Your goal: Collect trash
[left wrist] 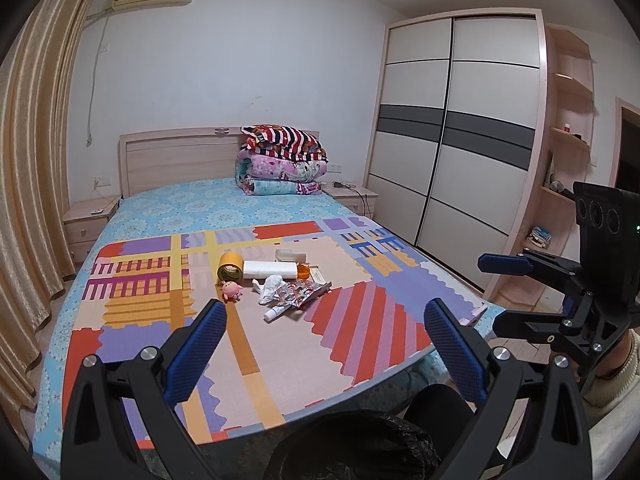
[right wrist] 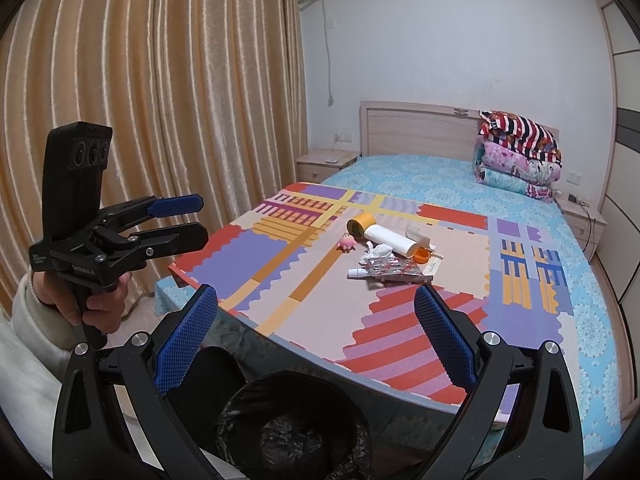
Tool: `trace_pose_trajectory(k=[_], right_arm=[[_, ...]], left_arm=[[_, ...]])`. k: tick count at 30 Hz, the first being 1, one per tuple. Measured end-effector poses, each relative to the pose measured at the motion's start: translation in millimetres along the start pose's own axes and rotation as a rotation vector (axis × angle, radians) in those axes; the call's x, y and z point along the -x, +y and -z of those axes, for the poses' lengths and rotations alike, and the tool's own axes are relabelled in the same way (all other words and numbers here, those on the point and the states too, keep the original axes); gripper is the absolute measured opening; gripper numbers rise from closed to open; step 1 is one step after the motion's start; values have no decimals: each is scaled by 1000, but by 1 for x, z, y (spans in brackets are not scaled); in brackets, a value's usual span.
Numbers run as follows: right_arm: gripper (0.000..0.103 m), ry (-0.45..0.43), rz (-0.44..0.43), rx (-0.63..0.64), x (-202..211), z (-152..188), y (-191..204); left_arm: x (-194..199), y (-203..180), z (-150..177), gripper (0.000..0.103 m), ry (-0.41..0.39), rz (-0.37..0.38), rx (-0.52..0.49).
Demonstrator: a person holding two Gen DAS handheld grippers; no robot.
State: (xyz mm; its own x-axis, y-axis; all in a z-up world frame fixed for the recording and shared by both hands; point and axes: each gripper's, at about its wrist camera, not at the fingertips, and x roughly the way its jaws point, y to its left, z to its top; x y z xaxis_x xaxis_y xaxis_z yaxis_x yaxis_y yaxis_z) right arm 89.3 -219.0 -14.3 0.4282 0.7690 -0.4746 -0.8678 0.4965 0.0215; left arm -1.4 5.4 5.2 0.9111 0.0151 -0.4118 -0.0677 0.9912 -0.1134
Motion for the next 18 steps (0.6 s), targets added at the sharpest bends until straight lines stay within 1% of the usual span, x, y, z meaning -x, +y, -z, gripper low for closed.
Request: trace_pose_trajectory(k=[18], right_arm=[[100,6,4,-5,-3,1,-3]], left_arm=[[-11,9,2,95,16,-14,21]])
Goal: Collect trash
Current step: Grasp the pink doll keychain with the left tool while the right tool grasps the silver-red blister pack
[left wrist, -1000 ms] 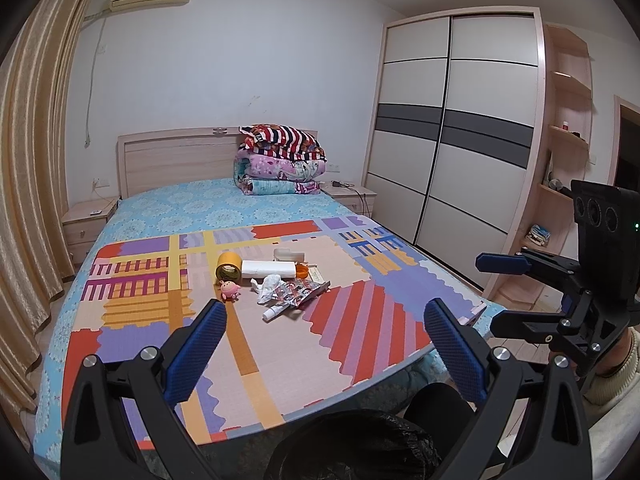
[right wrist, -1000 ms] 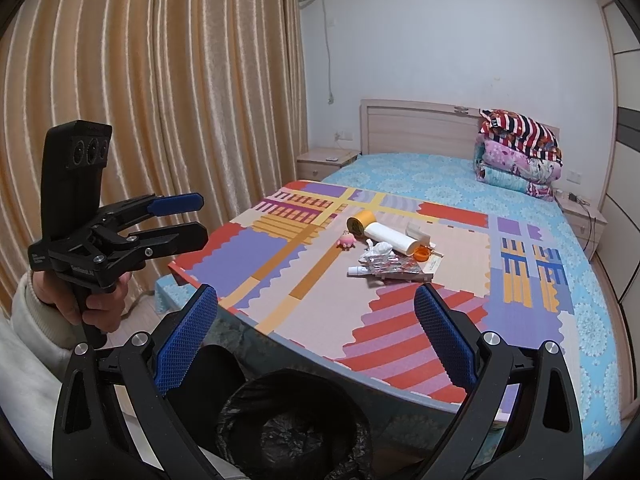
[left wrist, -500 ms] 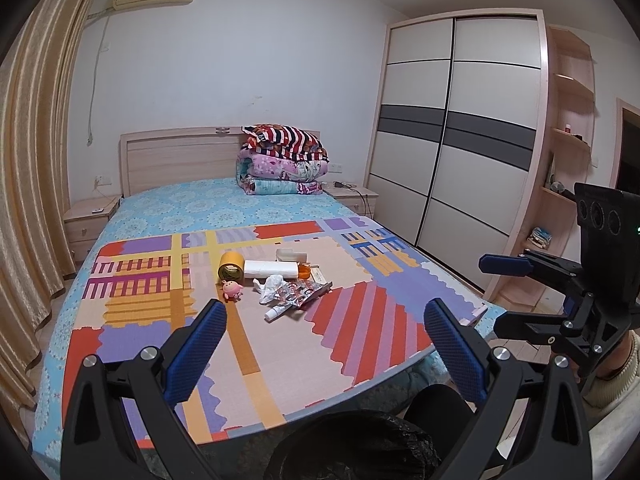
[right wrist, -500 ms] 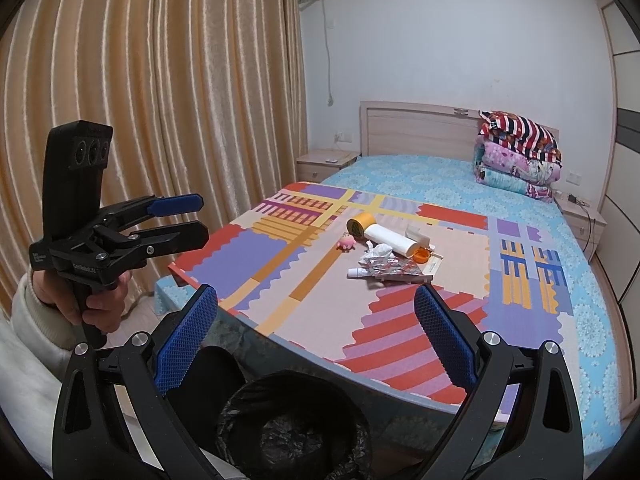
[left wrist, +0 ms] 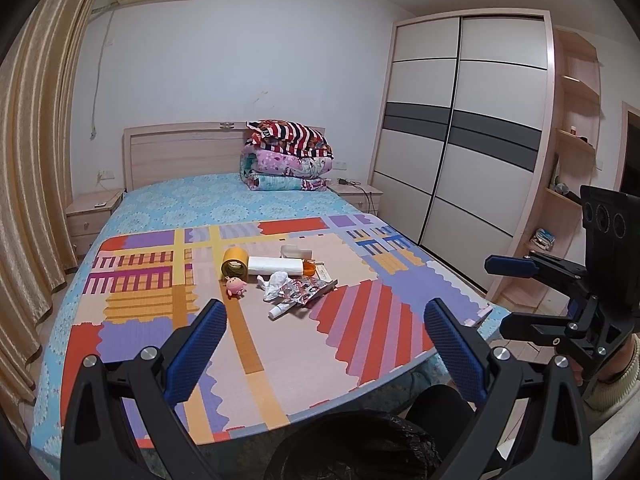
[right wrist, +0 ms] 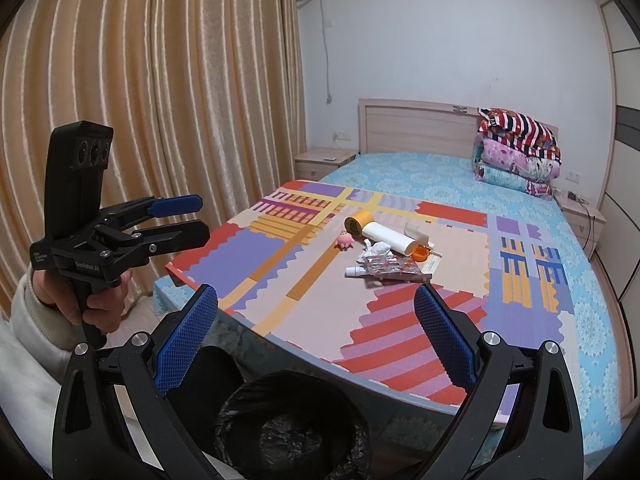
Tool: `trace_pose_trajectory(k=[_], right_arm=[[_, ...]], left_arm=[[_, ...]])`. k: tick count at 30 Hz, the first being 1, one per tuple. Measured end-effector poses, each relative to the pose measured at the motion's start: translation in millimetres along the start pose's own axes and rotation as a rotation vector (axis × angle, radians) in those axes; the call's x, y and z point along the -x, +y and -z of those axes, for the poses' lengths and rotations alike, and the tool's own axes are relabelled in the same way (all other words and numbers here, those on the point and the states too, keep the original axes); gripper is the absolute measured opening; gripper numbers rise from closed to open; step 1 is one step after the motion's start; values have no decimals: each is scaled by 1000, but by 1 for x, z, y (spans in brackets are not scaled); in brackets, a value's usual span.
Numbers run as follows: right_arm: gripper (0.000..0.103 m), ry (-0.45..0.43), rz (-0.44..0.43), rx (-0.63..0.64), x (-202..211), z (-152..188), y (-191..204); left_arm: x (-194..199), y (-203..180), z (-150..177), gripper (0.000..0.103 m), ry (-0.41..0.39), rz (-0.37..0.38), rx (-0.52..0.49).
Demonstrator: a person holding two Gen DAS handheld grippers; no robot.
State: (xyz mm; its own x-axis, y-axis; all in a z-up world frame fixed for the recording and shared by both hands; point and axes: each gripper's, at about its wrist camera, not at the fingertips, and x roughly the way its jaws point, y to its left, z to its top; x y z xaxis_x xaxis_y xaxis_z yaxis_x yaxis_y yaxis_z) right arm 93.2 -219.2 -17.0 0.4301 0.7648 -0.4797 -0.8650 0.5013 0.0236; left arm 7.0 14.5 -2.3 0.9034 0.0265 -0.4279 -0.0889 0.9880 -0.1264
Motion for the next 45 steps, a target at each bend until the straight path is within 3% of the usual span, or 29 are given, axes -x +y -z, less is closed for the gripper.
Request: trace_pose_trajectory(k=[11,25,33,45], right_arm=[[100,43,31,0,-36,-8,-11],[100,132,75,-46,-122,-19,-53],[99,195,76,-90,-174,-16,-79],[99,287,70,-59,-240,-17,-95]], left_arm=[[-37,21,-7,95,46,-27,16],[-129,71,-12,95,150,-96,70],[-183,103,-3,81,221,-131,139],[-244,130,1,76,301,-167,160]])
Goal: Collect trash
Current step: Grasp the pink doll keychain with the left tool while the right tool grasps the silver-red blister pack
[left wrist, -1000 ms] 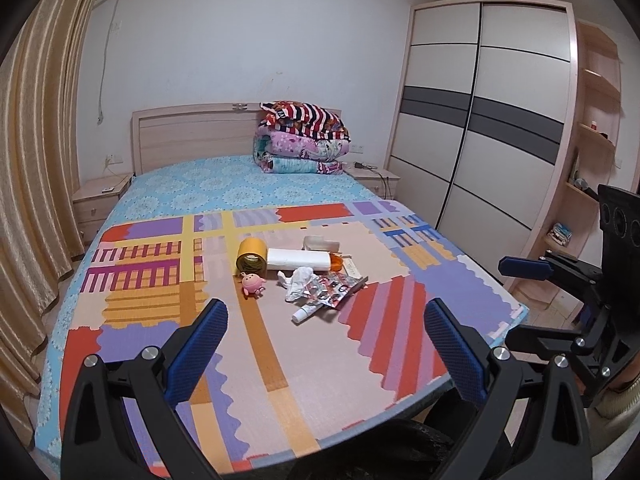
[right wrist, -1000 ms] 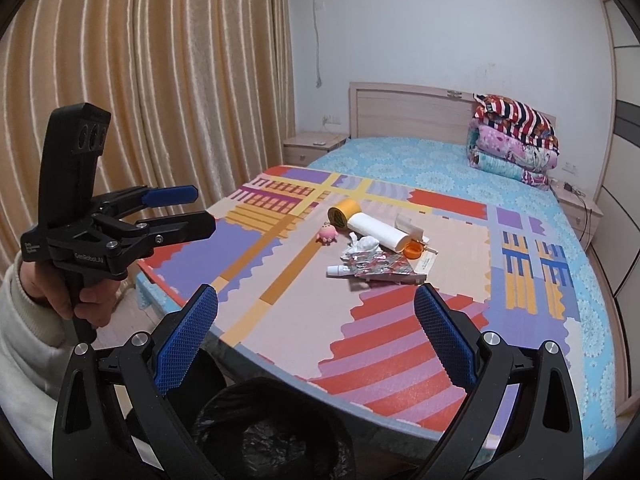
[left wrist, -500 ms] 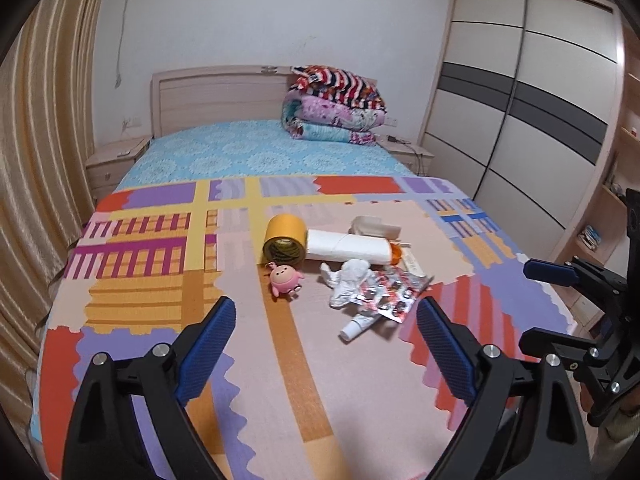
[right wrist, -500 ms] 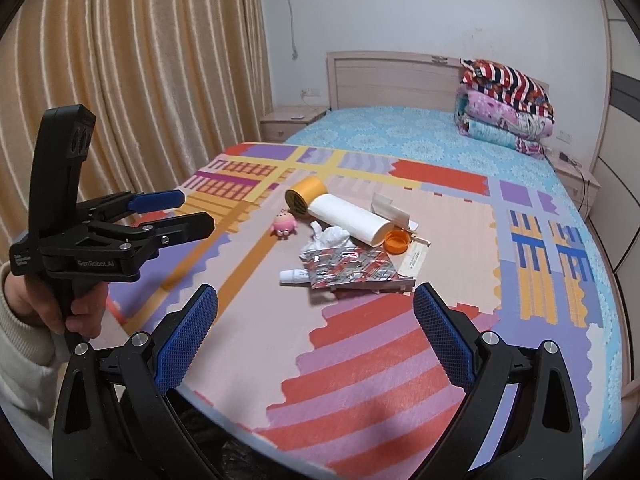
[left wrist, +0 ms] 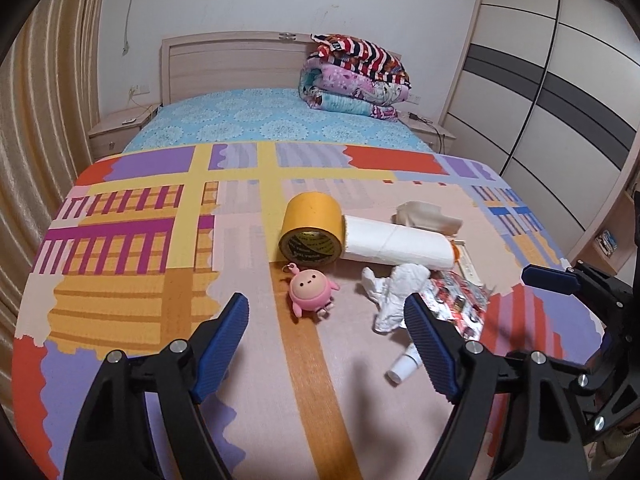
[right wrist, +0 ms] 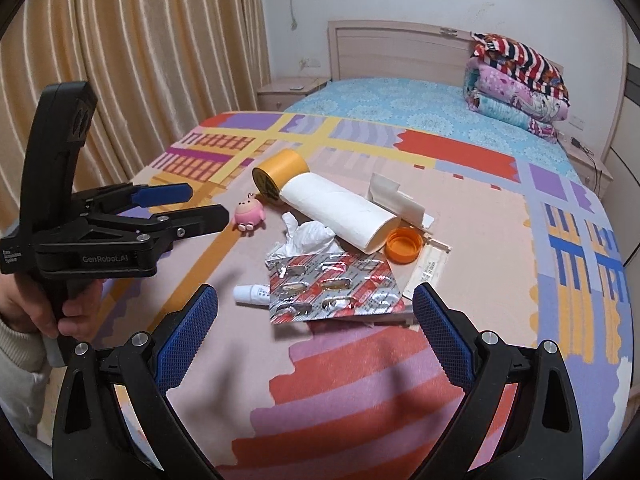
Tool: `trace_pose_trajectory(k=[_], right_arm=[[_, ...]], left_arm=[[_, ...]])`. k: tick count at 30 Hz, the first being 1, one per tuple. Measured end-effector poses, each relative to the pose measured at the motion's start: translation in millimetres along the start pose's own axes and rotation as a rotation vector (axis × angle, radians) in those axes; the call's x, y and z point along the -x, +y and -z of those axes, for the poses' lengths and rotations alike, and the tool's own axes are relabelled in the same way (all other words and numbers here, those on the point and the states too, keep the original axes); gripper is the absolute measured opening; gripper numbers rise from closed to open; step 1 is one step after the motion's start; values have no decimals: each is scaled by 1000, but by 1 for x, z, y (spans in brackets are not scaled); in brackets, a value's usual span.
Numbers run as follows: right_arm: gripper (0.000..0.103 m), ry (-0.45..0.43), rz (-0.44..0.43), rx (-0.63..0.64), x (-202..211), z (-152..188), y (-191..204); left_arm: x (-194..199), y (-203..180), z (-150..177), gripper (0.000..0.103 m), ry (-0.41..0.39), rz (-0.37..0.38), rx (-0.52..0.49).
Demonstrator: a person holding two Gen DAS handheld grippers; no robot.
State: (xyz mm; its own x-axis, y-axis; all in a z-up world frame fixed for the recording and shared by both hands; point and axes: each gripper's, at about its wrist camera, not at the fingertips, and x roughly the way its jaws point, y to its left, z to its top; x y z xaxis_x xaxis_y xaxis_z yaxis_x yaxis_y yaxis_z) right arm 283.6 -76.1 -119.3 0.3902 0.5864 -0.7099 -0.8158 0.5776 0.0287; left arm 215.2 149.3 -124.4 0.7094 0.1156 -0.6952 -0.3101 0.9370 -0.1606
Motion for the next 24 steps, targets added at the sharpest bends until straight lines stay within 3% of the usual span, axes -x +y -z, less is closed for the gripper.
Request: trace_pose_trajectory(k=[8,14,24], right_arm=[[99,88,31,51,-36,-4,-7],[99,117,29,47,-47,-3,-11],[93,126,14,23,-55,-5,-16]], left_arm=[[-32,4,-2,68,41,-12,-9],[-43,4,-5,68,44,4,-14],[-55,0,-5,51,69,14,-10]])
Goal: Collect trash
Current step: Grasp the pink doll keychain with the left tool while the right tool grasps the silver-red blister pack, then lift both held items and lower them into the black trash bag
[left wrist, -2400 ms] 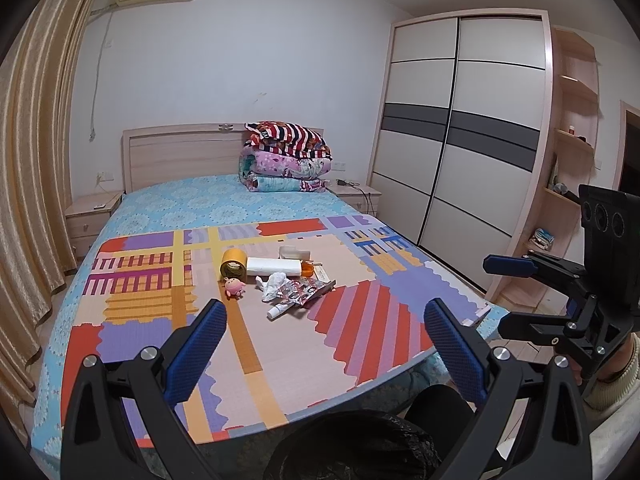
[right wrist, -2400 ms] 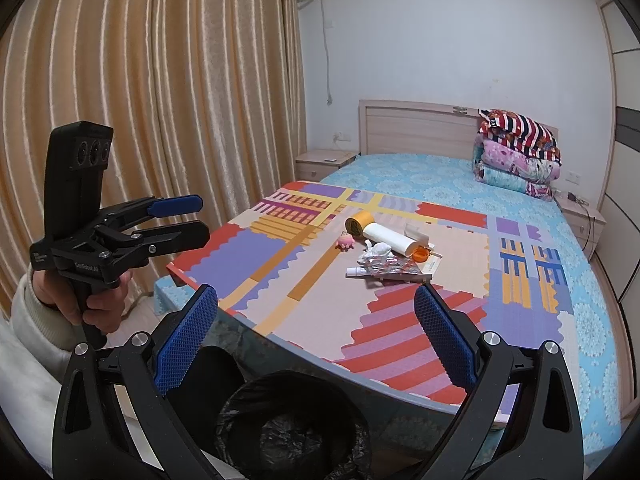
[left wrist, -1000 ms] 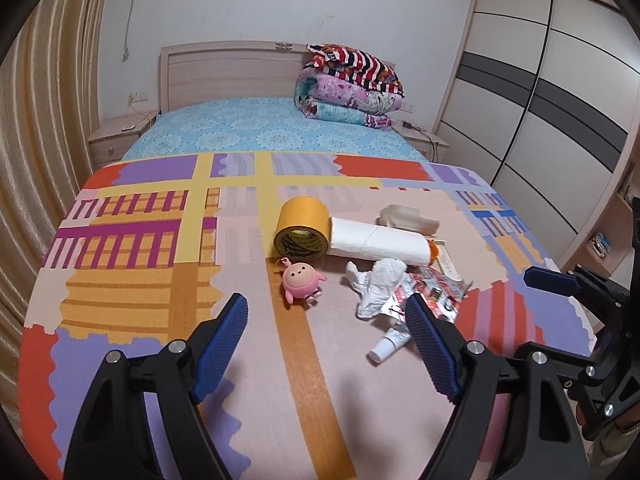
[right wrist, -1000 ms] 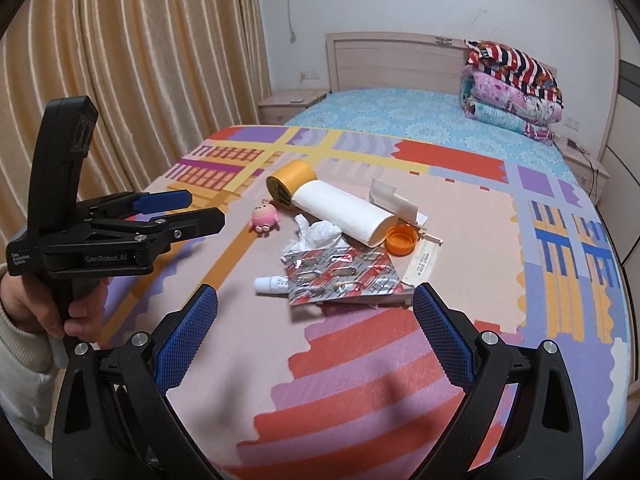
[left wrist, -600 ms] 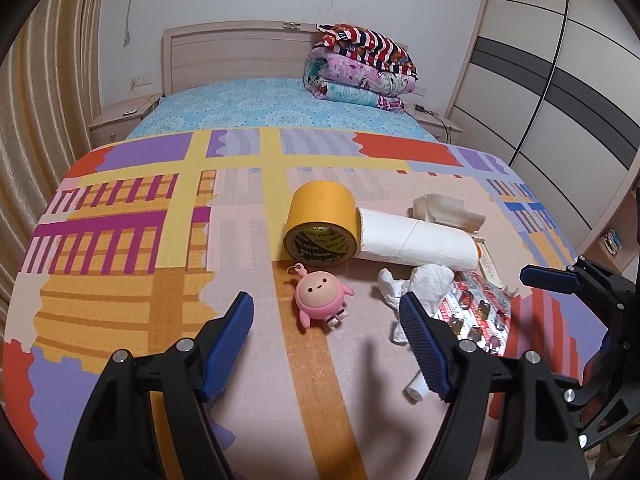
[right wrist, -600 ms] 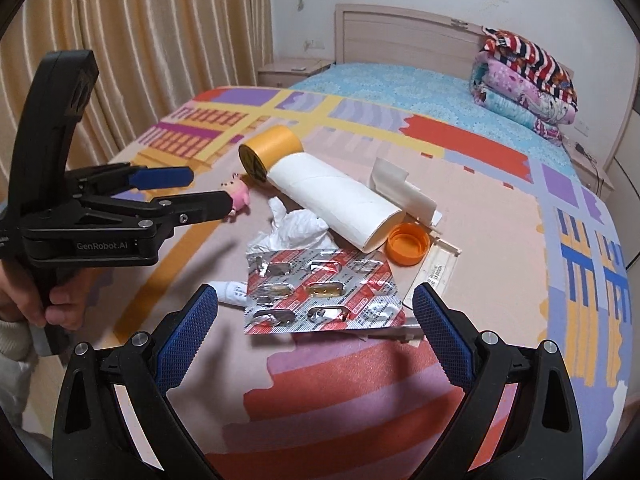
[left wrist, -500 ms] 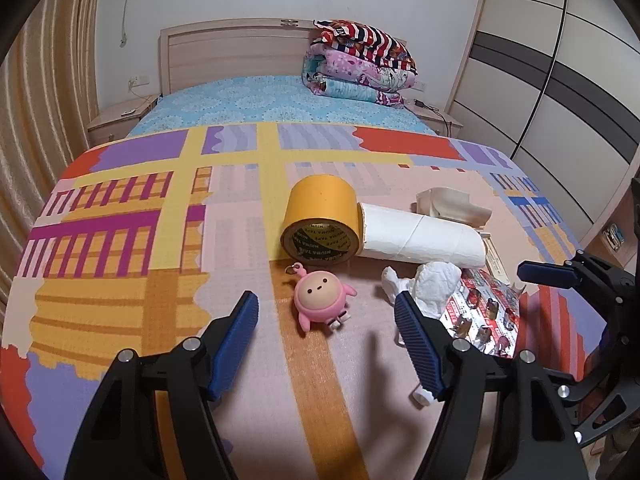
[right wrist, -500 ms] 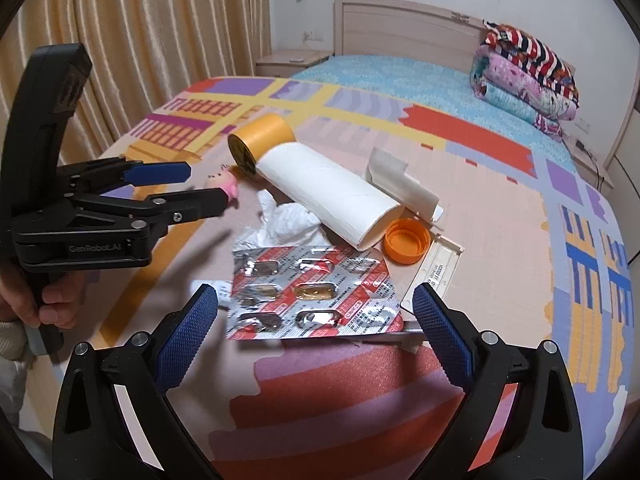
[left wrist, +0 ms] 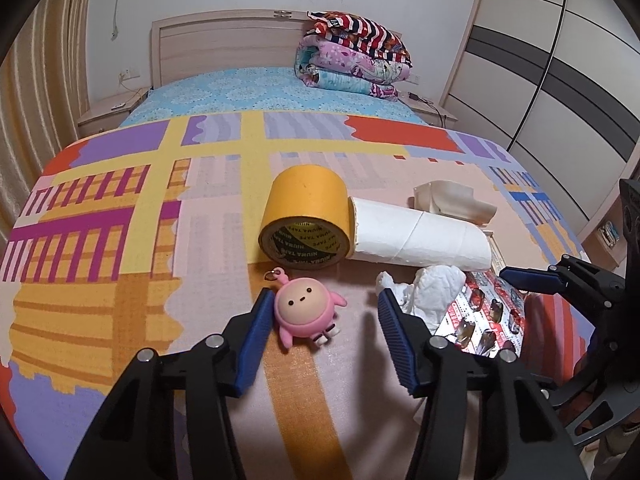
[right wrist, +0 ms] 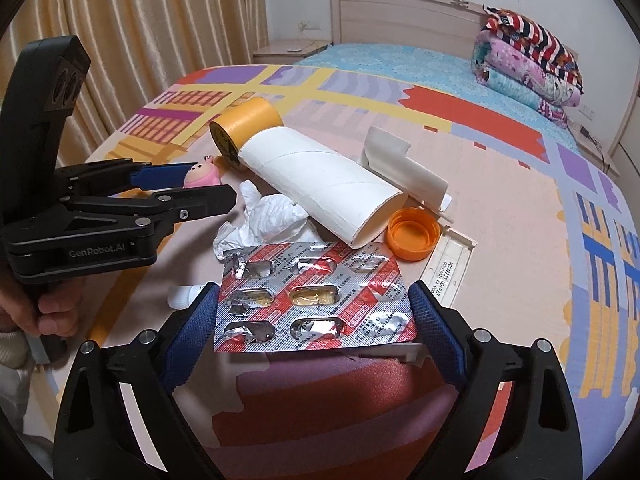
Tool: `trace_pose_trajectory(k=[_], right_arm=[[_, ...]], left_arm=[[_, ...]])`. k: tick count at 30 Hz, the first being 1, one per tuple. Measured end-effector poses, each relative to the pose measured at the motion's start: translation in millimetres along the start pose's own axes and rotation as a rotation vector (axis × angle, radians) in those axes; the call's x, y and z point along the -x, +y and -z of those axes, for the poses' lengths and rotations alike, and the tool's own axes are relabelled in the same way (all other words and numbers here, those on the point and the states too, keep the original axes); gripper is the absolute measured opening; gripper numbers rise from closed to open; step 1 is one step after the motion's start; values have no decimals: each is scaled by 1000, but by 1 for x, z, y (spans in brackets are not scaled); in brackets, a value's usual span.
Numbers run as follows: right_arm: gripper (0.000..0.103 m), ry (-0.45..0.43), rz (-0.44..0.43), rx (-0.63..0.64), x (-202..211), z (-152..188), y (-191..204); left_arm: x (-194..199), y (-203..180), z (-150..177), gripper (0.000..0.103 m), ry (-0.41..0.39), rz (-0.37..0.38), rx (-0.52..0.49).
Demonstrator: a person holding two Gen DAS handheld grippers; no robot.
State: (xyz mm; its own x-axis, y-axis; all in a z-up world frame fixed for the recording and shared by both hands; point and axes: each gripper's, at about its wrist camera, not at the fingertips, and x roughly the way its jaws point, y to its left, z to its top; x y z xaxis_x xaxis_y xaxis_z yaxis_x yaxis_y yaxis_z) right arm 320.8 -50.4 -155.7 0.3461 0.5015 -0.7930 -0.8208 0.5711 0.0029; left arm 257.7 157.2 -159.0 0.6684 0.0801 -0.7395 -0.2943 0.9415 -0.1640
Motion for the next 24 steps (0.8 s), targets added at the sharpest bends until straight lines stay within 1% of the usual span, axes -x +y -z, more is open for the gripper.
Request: trace_pose_trajectory(k=[1,3,5,8,11,13,20,24], right_arm=[[93,0,-3,-2,0,0,0],[92,-1,-4,-2,0,0,0],[92,-3,-4,-5,0,1,-1],[91,-8,-10,-12,2,1,-1],[91,-17,-12,-13,6,1,0],[91,-26,-16,-15,10,2,1],[91,-55,-12,-12,26,4,6],[91,-72,-15,-8,38,8,10]], left_arm=[[0,0,0,49,0,-2,0],[0,1,0,40,-1,-4,7],[-1,4,0,34,-3,-8,17],[1,8,1,33,-3,13,33],[5,6,3,32,-8,10,26],[7,6,5,27,-12,2,24],[18,5,12,27,-14,7,29],[32,3,15,27,-30,4,28]])
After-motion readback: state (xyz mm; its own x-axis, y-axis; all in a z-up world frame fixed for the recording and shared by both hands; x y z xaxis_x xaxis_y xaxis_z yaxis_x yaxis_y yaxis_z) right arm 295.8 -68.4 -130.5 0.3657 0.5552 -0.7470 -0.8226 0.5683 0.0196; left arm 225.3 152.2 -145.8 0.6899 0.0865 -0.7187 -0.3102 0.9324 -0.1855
